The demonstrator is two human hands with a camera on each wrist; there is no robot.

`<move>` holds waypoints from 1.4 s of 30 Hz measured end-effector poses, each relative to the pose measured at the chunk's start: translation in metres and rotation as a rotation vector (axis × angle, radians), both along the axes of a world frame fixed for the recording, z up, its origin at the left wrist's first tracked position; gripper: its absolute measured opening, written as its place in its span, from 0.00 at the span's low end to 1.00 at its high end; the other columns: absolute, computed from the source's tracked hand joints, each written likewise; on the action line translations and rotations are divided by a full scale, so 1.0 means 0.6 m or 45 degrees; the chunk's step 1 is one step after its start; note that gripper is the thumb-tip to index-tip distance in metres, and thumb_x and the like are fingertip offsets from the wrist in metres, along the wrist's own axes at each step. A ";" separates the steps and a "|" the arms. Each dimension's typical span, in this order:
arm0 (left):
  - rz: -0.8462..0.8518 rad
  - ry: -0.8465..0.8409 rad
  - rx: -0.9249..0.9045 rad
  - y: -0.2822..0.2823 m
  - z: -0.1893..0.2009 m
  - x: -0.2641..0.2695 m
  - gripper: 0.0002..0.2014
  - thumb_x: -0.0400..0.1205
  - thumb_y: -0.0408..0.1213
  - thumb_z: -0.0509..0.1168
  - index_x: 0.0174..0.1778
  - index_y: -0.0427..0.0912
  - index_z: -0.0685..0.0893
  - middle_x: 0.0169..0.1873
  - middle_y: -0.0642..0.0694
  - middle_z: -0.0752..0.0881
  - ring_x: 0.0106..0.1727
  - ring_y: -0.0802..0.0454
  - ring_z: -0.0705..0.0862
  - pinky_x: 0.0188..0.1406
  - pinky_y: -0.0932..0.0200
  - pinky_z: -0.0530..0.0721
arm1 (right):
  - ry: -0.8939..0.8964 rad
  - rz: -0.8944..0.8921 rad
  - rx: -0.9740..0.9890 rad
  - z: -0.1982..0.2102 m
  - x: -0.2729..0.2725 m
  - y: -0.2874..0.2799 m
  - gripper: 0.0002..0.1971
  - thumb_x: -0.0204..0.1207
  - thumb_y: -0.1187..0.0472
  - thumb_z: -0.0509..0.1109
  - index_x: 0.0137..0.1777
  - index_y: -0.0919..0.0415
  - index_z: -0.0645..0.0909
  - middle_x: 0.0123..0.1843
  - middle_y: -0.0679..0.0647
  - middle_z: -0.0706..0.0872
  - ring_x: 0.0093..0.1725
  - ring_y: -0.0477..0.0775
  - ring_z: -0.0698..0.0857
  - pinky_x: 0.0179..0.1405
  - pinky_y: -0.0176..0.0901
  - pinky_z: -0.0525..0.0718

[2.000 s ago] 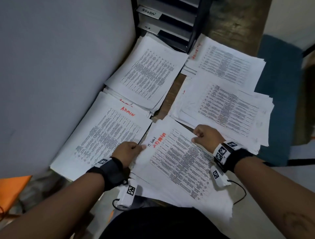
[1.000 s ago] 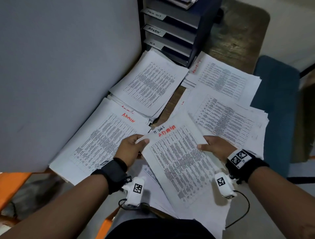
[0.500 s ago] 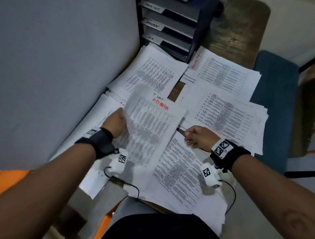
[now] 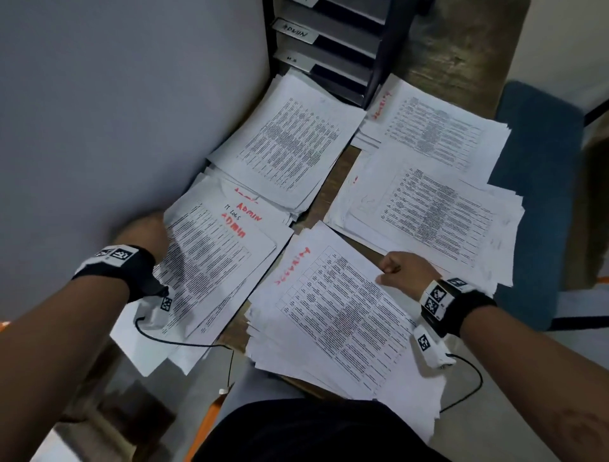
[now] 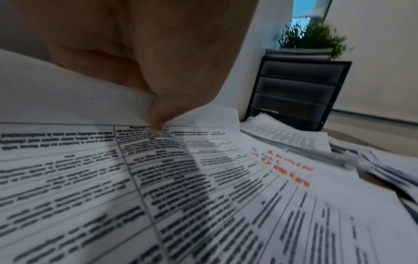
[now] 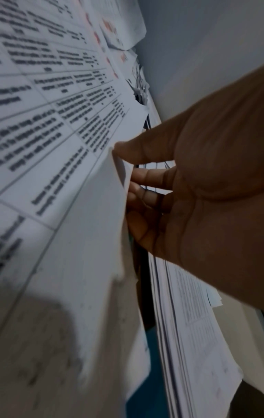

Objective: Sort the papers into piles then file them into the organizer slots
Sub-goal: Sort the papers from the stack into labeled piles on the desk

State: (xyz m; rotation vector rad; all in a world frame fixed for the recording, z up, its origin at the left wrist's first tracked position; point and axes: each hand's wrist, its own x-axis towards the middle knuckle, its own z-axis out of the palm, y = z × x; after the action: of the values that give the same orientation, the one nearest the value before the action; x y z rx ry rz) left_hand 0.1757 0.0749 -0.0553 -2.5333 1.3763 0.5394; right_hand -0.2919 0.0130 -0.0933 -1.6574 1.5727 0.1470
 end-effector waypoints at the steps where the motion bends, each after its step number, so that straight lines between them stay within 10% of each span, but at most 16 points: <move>1: 0.004 -0.010 0.004 0.004 -0.005 -0.001 0.20 0.82 0.23 0.56 0.72 0.30 0.75 0.64 0.24 0.82 0.64 0.28 0.83 0.64 0.40 0.79 | -0.001 -0.004 -0.006 -0.002 0.000 0.001 0.10 0.70 0.55 0.80 0.42 0.50 0.80 0.41 0.47 0.85 0.42 0.50 0.83 0.43 0.40 0.77; 11: -0.210 -0.100 -0.242 0.023 -0.017 -0.034 0.28 0.74 0.30 0.69 0.72 0.30 0.73 0.64 0.25 0.77 0.61 0.26 0.78 0.56 0.34 0.81 | 0.021 -0.012 -0.040 -0.007 0.010 0.003 0.09 0.70 0.56 0.79 0.41 0.50 0.80 0.40 0.47 0.84 0.40 0.48 0.81 0.44 0.40 0.78; 15: -0.535 0.285 -0.385 0.043 -0.003 -0.133 0.24 0.82 0.49 0.67 0.71 0.42 0.78 0.66 0.40 0.79 0.64 0.41 0.79 0.62 0.44 0.81 | 0.007 -0.027 -0.055 -0.008 0.009 0.008 0.09 0.70 0.57 0.80 0.40 0.51 0.79 0.38 0.46 0.83 0.40 0.48 0.81 0.40 0.37 0.76; 20: -0.548 0.518 -0.075 0.052 -0.013 -0.221 0.24 0.78 0.62 0.67 0.62 0.49 0.79 0.55 0.49 0.80 0.52 0.50 0.81 0.46 0.55 0.80 | 0.016 -0.020 -0.063 0.003 0.012 0.008 0.13 0.71 0.58 0.78 0.35 0.50 0.75 0.35 0.47 0.80 0.36 0.48 0.77 0.38 0.39 0.74; 27: -0.561 0.468 0.113 0.066 -0.043 -0.248 0.40 0.75 0.62 0.71 0.79 0.46 0.67 0.66 0.42 0.77 0.65 0.43 0.79 0.61 0.49 0.80 | 0.015 0.021 -0.140 0.006 0.012 0.016 0.11 0.72 0.59 0.77 0.37 0.52 0.76 0.37 0.46 0.80 0.37 0.46 0.79 0.35 0.33 0.73; 33: -0.385 0.561 0.023 0.071 -0.040 -0.241 0.15 0.79 0.49 0.71 0.52 0.49 0.74 0.45 0.51 0.82 0.45 0.50 0.82 0.37 0.57 0.75 | -0.142 -0.042 -0.241 0.013 0.007 0.018 0.09 0.75 0.61 0.74 0.40 0.58 0.76 0.34 0.46 0.77 0.34 0.45 0.76 0.33 0.36 0.71; 42: -0.172 0.802 -0.304 0.064 -0.025 -0.238 0.05 0.86 0.42 0.64 0.52 0.45 0.80 0.46 0.49 0.81 0.44 0.53 0.79 0.37 0.64 0.71 | -0.206 -0.018 -0.268 0.025 -0.004 0.009 0.11 0.81 0.54 0.68 0.43 0.56 0.71 0.31 0.49 0.70 0.30 0.48 0.68 0.31 0.41 0.66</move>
State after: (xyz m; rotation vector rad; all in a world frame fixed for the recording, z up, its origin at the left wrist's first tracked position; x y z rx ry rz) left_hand 0.0332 0.1134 -0.0704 -2.5254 1.8931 1.2942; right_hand -0.2941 0.0184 -0.0782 -1.7706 1.5176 -0.1625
